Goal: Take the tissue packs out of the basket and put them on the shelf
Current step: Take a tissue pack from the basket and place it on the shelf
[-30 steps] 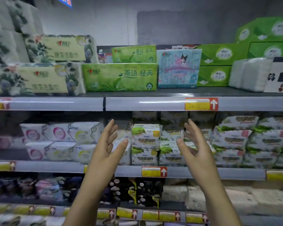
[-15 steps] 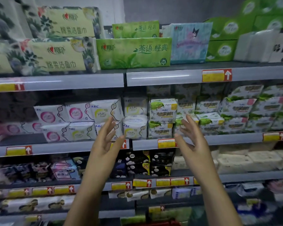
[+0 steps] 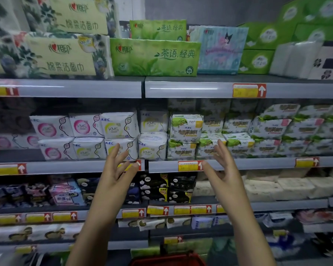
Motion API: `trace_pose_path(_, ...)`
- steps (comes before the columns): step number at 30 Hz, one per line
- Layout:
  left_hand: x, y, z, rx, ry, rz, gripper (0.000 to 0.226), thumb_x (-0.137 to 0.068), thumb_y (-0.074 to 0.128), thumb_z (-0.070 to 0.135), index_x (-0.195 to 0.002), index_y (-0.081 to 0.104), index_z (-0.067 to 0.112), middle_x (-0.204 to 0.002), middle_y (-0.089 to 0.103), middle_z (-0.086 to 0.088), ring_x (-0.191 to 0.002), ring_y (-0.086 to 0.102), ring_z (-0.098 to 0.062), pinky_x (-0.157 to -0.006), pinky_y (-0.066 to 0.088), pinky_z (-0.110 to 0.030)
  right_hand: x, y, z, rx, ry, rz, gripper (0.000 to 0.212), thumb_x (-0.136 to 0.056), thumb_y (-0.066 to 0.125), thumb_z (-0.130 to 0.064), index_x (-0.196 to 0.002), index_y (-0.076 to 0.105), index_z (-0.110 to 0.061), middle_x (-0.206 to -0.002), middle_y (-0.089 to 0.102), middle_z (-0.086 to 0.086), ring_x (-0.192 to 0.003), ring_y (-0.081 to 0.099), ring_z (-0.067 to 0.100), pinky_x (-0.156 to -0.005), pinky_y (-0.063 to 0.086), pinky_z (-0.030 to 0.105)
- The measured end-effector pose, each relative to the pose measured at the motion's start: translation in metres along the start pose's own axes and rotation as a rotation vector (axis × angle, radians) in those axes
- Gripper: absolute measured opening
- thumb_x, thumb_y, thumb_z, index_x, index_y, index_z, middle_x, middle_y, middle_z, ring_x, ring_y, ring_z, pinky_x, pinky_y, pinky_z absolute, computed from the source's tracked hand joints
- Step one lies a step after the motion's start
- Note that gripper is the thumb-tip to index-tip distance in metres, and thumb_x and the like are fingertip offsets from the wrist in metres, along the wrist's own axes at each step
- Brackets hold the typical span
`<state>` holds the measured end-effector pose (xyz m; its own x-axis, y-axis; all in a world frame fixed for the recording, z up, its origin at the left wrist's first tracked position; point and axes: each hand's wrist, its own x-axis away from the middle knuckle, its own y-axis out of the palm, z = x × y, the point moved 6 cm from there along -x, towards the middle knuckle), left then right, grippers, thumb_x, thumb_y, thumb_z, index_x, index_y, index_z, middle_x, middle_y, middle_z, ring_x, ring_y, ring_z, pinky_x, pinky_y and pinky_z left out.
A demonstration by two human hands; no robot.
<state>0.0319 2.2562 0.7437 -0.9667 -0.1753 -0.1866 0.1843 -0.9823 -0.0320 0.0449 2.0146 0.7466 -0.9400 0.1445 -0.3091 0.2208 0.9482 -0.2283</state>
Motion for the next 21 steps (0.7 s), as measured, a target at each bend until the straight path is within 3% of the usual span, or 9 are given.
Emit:
trace_pose_path(8, -0.007, 0.016, -0.005, 0.033, -0.029, 0.028, 0.062, -0.095, 0.05, 0.029, -0.148, 0.021, 0.04, -0.135, 0.043, 0.022, -0.116, 0.043, 0.001, -0.092, 0.032, -0.026, -0.006, -0.011, 0.012, 0.024, 0.021, 0.021, 0.066, -0.09, 0.057, -0.032, -0.146, 0.023, -0.039, -0.145, 0.033, -0.022, -0.133, 0.033, -0.001, -0.105, 0.036, 0.028)
trace_pose_path(13, -0.012, 0.031, -0.034, 0.009, -0.092, -0.002, 0.063, -0.096, 0.05, 0.024, -0.15, 0.02, 0.036, -0.142, 0.042, 0.015, -0.122, 0.041, -0.003, -0.095, 0.032, -0.027, -0.007, -0.007, 0.03, -0.004, 0.052, -0.001, 0.061, -0.089, 0.06, -0.031, -0.134, 0.023, -0.051, -0.137, 0.034, -0.028, -0.126, 0.038, -0.002, -0.099, 0.037, 0.025)
trace_pose_path(16, -0.014, 0.038, -0.048, -0.017, -0.126, -0.021, 0.064, -0.096, 0.05, 0.019, -0.15, 0.019, 0.033, -0.149, 0.039, 0.006, -0.126, 0.042, -0.009, -0.095, 0.033, -0.028, -0.007, -0.008, 0.046, -0.001, 0.103, 0.009, 0.063, -0.09, 0.06, -0.027, -0.142, 0.027, -0.04, -0.146, 0.035, -0.019, -0.128, 0.038, 0.003, -0.102, 0.04, 0.031)
trace_pose_path(21, -0.015, 0.042, -0.071, -0.035, -0.158, -0.048, 0.065, -0.096, 0.051, 0.018, -0.15, 0.018, 0.031, -0.149, 0.038, 0.003, -0.126, 0.043, -0.011, -0.086, 0.037, -0.022, -0.002, -0.003, 0.081, -0.058, 0.199, -0.006, 0.063, -0.091, 0.058, -0.022, -0.145, 0.028, -0.033, -0.148, 0.035, -0.011, -0.13, 0.039, 0.006, -0.076, 0.04, 0.004)
